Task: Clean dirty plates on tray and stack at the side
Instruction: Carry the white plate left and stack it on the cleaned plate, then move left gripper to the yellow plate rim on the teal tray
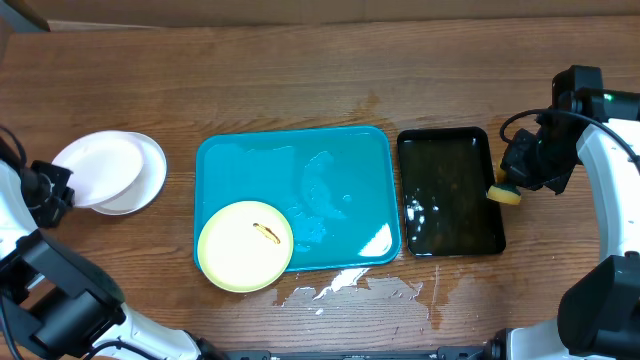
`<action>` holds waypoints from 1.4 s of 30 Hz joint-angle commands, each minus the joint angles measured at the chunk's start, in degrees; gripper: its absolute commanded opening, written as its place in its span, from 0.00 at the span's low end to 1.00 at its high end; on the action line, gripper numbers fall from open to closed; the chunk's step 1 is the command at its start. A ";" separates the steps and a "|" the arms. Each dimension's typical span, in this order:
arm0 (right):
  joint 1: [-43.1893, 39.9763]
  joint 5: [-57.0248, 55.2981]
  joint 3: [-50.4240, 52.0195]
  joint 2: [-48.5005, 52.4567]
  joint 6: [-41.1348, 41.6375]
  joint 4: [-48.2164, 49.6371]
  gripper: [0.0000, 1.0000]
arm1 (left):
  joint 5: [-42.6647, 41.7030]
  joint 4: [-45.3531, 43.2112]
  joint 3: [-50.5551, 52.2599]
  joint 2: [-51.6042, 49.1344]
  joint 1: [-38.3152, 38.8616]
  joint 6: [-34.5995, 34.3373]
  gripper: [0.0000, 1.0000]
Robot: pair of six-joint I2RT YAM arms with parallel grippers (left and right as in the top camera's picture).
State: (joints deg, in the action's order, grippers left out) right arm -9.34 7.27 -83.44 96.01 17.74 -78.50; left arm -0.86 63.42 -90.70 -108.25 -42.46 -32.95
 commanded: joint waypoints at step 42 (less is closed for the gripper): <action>0.00 2.03 0.24 -0.09 -1.31 0.07 0.10 | 4.46 19.71 16.37 1.66 41.18 8.50 0.79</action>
State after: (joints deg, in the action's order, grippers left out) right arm -9.34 8.80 -83.44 96.01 16.58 -78.61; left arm 0.89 82.98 -76.75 -108.20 -2.70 -22.96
